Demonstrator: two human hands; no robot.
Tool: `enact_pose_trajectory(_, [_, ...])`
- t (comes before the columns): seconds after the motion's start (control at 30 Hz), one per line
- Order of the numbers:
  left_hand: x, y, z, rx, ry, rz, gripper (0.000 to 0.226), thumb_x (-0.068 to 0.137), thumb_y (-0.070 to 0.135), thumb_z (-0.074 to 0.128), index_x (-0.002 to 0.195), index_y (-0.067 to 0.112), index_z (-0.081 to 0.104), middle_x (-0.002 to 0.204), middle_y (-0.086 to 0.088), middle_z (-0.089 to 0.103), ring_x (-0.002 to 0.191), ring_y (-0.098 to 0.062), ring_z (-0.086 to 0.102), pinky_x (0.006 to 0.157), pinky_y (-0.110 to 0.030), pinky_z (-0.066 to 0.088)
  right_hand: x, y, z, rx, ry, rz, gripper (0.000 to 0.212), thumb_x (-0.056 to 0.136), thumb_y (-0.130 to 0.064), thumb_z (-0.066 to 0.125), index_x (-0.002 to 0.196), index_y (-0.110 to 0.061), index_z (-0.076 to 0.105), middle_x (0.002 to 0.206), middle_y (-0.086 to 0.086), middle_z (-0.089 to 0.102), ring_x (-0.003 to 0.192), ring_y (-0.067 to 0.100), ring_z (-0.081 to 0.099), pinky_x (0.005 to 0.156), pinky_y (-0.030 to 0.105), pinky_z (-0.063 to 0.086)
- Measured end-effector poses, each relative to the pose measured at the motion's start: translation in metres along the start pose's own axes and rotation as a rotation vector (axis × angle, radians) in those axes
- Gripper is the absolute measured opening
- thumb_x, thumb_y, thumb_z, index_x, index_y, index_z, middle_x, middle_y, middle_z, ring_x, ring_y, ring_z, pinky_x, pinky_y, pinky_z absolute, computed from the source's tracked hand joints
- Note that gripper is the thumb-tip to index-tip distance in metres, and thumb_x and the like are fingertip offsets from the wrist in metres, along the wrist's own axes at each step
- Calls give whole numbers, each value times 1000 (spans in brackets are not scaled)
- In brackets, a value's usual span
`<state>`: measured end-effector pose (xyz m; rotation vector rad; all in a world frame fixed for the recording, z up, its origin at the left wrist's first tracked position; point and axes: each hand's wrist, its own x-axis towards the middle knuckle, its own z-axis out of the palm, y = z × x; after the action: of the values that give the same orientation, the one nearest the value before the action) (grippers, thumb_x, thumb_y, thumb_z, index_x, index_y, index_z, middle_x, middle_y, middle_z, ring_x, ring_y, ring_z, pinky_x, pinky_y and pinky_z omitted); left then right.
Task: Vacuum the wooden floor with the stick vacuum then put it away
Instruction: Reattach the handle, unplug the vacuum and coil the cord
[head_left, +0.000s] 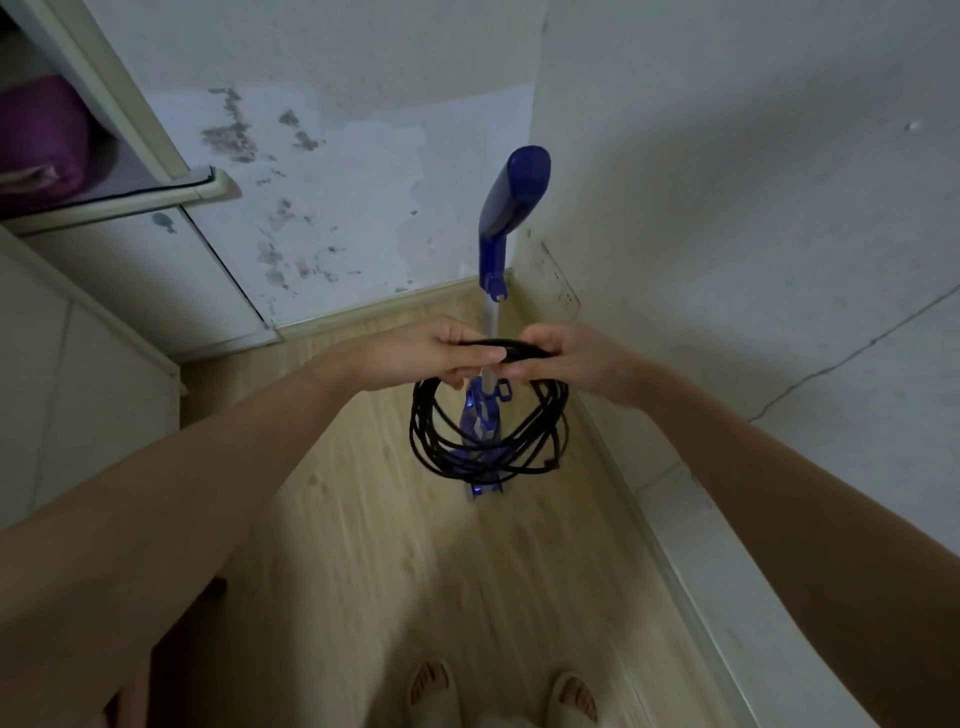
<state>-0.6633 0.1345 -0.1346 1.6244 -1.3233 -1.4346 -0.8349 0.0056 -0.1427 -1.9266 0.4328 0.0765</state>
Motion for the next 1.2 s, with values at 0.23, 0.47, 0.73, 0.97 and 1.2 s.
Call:
enact_pose_trajectory(0.23, [17, 2, -22, -115, 135, 117, 29, 100, 14, 46, 90, 22, 72, 67, 11, 51, 68, -5, 45, 75, -16, 42, 17, -4, -43, 10, 47, 14, 9, 91, -15, 65, 85, -14, 71, 72, 1, 65, 68, 10, 61, 70, 17, 49])
enact_pose_trajectory(0.47, [34, 0, -49, -375, 388, 148, 9, 96, 6, 53, 90, 11, 59, 76, 3, 61, 71, -3, 56, 78, -17, 46, 49, -9, -40, -55, 383, -131, 20, 94, -16, 60, 99, 2, 68, 71, 3, 59, 67, 13, 51, 70, 31, 43])
enact_pose_trajectory(0.73, [52, -17, -49, -395, 470, 77, 10, 94, 5, 57, 92, 15, 58, 85, 5, 68, 85, -5, 62, 91, -21, 44, 73, 11, -28, -310, 499, -132, 23, 98, -21, 52, 114, -12, 67, 87, 2, 68, 74, 12, 58, 73, 29, 44])
enact_pose_trajectory(0.97, [64, -26, -32, -258, 577, 153, 14, 91, 8, 62, 98, 20, 63, 93, 3, 68, 91, -6, 62, 89, -23, 43, 73, 37, -13, -577, 594, -80, 31, 103, -20, 41, 130, -11, 52, 116, 6, 62, 107, 23, 55, 89, 33, 42])
enact_pose_trajectory(1.2, [65, -24, -16, -394, 655, 233, 16, 85, 6, 68, 96, 17, 71, 92, 0, 73, 91, -8, 67, 88, -20, 48, 69, 48, 0, -538, 596, -86, 34, 102, -16, 38, 135, -8, 43, 122, 11, 56, 111, 26, 52, 91, 38, 43])
